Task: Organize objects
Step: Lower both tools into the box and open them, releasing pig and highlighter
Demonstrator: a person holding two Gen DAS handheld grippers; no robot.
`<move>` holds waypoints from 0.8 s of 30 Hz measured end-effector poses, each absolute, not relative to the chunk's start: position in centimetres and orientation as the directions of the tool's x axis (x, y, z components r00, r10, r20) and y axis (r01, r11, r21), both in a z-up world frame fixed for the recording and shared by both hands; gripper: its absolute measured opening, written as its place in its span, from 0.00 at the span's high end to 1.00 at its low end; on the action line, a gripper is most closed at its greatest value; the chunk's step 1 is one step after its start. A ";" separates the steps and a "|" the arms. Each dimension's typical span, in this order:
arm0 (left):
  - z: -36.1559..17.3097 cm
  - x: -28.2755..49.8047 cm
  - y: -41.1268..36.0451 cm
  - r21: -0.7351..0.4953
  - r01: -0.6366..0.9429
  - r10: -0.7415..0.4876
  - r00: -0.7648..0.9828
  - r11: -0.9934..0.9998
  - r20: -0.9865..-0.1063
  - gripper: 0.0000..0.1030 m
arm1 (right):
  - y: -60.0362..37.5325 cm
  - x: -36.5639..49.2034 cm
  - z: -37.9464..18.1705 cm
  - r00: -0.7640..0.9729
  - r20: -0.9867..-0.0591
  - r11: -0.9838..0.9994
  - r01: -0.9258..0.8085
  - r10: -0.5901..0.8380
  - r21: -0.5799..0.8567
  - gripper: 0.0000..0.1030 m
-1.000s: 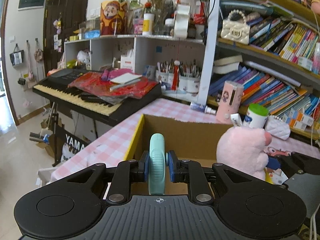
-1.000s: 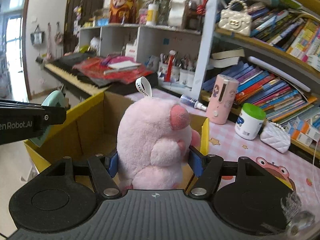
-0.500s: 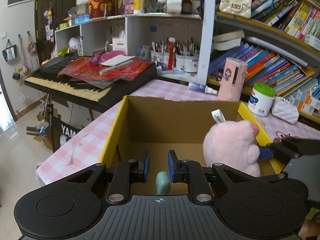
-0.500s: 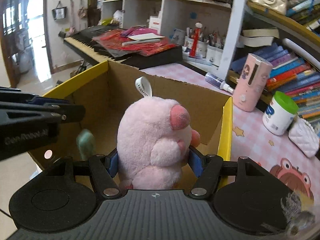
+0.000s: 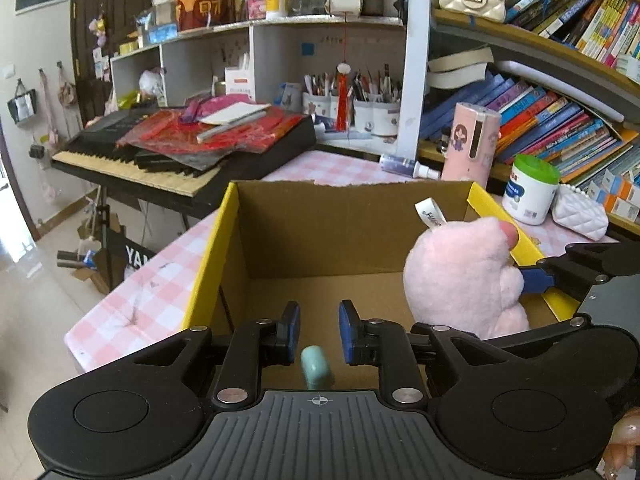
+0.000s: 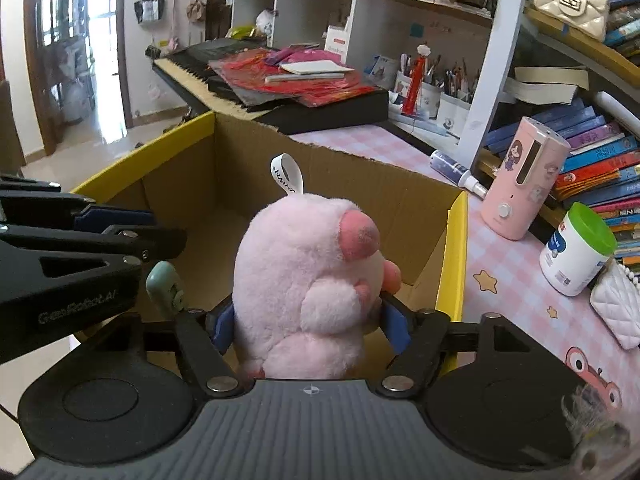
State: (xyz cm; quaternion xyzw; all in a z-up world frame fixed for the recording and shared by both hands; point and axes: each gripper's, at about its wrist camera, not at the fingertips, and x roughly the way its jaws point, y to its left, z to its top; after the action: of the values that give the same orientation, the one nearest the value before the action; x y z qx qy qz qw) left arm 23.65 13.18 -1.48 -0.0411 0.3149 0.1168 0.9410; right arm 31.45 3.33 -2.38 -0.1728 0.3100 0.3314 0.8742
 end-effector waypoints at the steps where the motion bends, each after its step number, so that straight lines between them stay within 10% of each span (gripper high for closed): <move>1: -1.3 23.5 13.2 -0.001 -0.250 0.200 0.777 0.968 -0.597 0.77 | 3.1 31.4 -2.3 0.591 -0.650 0.725 -0.683 0.477 -0.088 0.25; 12: 1.9 18.6 13.6 -0.060 -0.299 0.239 0.855 0.952 -0.461 0.14 | 2.0 26.6 0.6 0.716 -0.522 0.792 -0.599 0.464 -0.118 0.08; 24: 1.9 12.8 14.2 -0.039 -0.341 0.288 0.845 0.939 -0.450 0.04 | 0.3 20.2 1.4 0.787 -0.510 0.904 -0.426 0.347 -0.042 0.06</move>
State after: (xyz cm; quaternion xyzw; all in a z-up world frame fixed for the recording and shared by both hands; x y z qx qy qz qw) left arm 12.78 14.21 1.95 -0.0590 0.2246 0.1643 0.9587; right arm 20.21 0.34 1.36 -0.0776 0.2539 0.2050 0.9421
